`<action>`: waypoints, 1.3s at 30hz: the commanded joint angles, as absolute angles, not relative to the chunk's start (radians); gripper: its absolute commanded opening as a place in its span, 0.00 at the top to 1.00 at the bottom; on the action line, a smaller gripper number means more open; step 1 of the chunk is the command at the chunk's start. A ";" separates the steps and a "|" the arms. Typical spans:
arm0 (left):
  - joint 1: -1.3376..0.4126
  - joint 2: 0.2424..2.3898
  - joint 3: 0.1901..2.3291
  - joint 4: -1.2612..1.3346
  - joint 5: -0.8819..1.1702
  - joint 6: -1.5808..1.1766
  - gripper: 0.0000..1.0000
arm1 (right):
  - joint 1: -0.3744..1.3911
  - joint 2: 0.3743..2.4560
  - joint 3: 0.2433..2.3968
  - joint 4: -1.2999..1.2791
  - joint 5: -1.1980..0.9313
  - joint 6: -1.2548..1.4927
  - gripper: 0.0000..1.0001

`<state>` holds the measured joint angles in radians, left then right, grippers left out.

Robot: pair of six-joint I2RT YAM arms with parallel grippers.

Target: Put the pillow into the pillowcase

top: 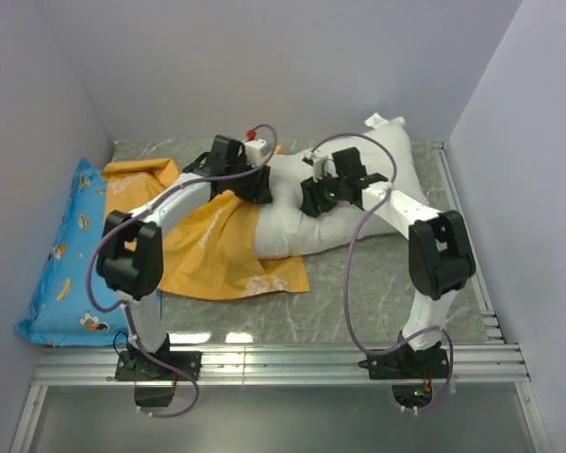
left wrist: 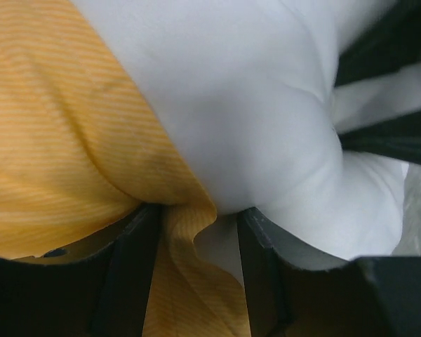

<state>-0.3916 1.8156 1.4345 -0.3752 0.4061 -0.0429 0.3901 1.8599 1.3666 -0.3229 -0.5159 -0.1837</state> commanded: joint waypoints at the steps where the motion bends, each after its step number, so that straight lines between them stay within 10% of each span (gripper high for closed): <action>1: -0.468 1.978 1.572 -0.270 0.532 -0.077 0.48 | 0.359 1.749 1.234 -0.478 -0.526 -0.245 0.43; 10: -0.364 1.837 1.594 -0.298 0.444 -0.038 0.26 | 0.405 1.660 1.250 -0.512 -0.686 -0.173 0.41; 17: -0.383 1.612 1.433 -0.382 0.203 0.083 0.26 | 0.406 1.537 1.273 -0.503 -0.617 -0.132 0.20; 27: -0.468 1.603 1.364 -0.433 0.101 0.092 0.30 | 0.423 1.661 1.275 -0.492 -0.543 -0.120 0.18; 39: -0.500 1.637 1.448 -0.462 0.112 0.077 0.87 | 0.425 1.732 1.279 -0.437 -0.581 -0.074 0.39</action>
<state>-0.4900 1.6650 1.3903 -0.4583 0.0643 0.0860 0.4164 1.6932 1.2625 -0.4431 -0.5655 -0.1036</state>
